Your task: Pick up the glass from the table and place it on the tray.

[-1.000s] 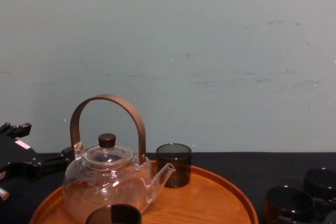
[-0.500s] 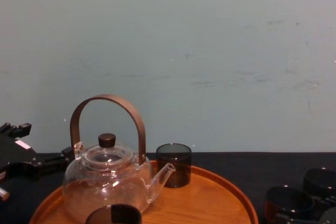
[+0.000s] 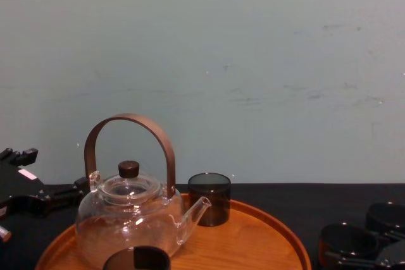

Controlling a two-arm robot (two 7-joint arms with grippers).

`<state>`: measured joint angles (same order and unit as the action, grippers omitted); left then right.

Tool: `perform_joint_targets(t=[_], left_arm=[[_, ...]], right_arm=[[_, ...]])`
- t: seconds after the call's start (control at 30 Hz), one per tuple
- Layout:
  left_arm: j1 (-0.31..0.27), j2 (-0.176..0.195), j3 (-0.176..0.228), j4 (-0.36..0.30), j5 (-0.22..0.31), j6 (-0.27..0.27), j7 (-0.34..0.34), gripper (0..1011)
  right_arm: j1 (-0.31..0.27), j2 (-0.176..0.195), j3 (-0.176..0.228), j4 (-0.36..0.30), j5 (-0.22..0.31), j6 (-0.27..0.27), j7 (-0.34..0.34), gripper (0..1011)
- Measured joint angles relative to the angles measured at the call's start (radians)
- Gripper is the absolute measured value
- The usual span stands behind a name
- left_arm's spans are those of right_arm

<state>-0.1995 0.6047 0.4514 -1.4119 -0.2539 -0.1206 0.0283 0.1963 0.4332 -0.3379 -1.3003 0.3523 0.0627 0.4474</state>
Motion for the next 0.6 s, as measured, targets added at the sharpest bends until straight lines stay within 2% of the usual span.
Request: perform_joint_targets(t=[0.6], left_arm=[[0.0, 0.0, 0.0, 0.0, 0.0, 0.0, 0.0, 1001]], right_arm=[[0.025, -0.015, -0.011, 0.035, 0.0, 0.001, 0.017, 1002]])
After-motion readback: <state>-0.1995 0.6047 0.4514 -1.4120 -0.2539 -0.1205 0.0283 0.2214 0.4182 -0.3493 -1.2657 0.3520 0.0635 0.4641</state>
